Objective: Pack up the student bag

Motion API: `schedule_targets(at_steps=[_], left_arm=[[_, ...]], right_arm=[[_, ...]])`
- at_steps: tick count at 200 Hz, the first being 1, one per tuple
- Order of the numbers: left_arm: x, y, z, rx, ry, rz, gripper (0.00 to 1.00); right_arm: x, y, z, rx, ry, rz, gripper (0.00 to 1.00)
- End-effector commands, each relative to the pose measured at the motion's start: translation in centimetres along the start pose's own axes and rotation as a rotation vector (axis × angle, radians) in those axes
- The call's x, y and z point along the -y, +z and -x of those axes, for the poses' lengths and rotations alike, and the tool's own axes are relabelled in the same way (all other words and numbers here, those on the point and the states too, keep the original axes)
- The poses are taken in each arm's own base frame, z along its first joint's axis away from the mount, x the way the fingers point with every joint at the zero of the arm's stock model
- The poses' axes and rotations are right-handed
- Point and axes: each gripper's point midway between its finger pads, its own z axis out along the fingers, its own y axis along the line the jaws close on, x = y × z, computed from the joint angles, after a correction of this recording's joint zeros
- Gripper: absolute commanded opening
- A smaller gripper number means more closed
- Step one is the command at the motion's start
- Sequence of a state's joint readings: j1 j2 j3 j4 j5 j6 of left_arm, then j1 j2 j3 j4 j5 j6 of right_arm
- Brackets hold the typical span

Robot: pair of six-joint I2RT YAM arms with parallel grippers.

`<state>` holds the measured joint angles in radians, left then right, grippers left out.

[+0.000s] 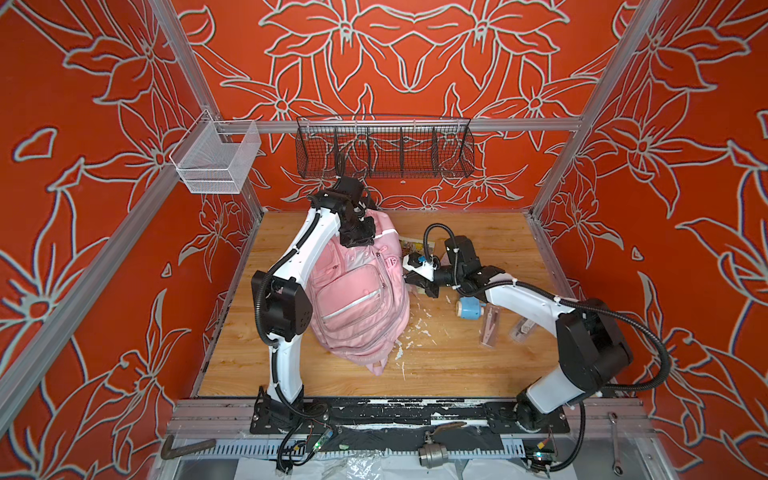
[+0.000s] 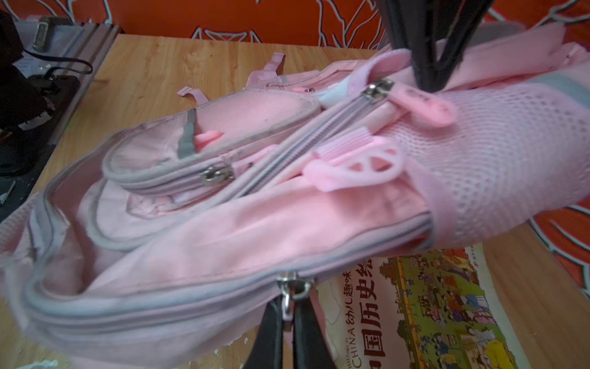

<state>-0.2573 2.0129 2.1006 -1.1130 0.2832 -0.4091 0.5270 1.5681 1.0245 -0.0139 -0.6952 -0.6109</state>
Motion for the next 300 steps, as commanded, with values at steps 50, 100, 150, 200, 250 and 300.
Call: schedule_targets(at_steps=[50,100,150,200,250,300], left_arm=[[0.1,-4.6,6.9,0.320,-0.324,-0.127,0.00],[-1.7,-5.3,8.1,0.375,-0.423,-0.098,0.00],[-1.9,-4.3,8.0,0.347,-0.412,-0.095,0.00],[-3.0,-4.4,4.4,0.252,-0.166,-0.003,0.68],[-3.2,-3.8,-1.6,0.125,0.171,0.051,0.71],[0.5,0.2,-9.7,-0.030,0.622,0.144,0.70]], right_arm=[[-5.1,-1.0,-2.6,-0.337,0.017,0.000,0.00],[-5.6,-0.9,-4.0,-0.471,0.023,-0.074,0.00],[-5.1,-0.6,-3.7,-0.518,0.004,-0.085,0.00],[-2.6,-1.0,-1.4,-0.441,-0.009,-0.068,0.00],[-1.1,-1.2,-1.5,-0.434,0.022,0.013,0.00],[0.4,-1.4,-1.5,-0.416,0.078,0.049,0.00]])
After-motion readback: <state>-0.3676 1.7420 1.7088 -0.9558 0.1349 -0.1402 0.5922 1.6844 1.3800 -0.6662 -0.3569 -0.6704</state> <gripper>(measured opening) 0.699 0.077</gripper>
